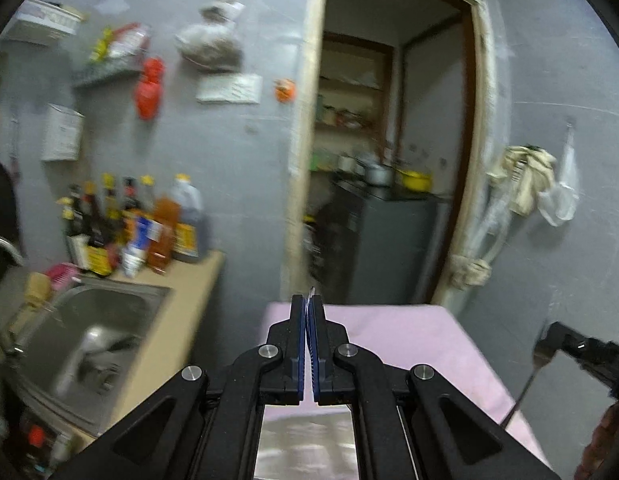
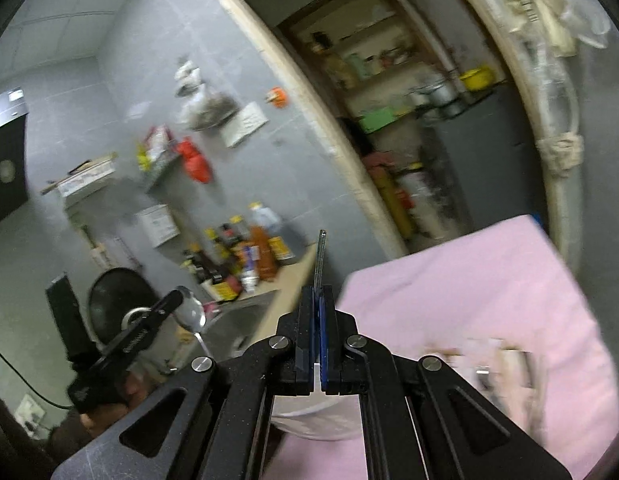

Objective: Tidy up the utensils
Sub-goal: 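Carry both utensils to the white caddy and open both tools to drop them in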

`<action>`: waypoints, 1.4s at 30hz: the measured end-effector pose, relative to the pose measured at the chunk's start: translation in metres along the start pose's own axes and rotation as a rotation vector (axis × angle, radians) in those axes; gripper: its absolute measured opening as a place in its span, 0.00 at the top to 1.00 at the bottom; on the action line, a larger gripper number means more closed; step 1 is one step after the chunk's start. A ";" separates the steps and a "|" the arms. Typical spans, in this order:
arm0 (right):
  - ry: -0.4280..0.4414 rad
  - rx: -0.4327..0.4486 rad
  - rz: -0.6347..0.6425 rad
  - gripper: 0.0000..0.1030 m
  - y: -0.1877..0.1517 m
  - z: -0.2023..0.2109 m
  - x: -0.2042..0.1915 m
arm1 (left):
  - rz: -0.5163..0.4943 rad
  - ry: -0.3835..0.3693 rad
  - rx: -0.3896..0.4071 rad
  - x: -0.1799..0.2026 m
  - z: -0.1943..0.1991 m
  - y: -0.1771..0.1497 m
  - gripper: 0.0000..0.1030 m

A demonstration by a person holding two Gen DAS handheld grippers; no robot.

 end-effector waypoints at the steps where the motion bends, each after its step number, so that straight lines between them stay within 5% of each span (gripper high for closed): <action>1: 0.016 0.002 0.003 0.98 -0.002 -0.005 -0.007 | -0.003 0.025 0.007 -0.009 0.003 0.002 0.98; 6: 0.063 0.021 0.038 0.98 -0.014 -0.034 -0.039 | -0.024 0.140 0.049 -0.054 0.009 0.008 0.98; 14: 0.002 -0.032 0.111 0.98 -0.043 -0.081 -0.038 | -0.051 0.203 0.069 -0.073 -0.015 -0.007 0.98; 32: -0.061 -0.135 0.092 0.97 -0.077 -0.105 -0.017 | -0.159 0.166 0.024 -0.042 -0.047 -0.070 0.97; 39: -0.051 -0.152 0.087 0.95 -0.073 -0.090 -0.015 | -0.007 0.043 -0.100 -0.053 -0.045 -0.076 0.93; 42: -0.070 -0.136 0.087 0.89 -0.067 -0.078 -0.012 | 0.077 -0.004 -0.134 -0.058 -0.041 -0.077 0.74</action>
Point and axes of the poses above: each gripper's, at about its wrist camera, not at the fingertips, and z roughly against the way its jaws point, x to its right, y to its top, the point moved 3 cm from there along -z, roughly the way its jaws point, and after that the axes turned 9 degrees about -y, right-handed, at the moved point
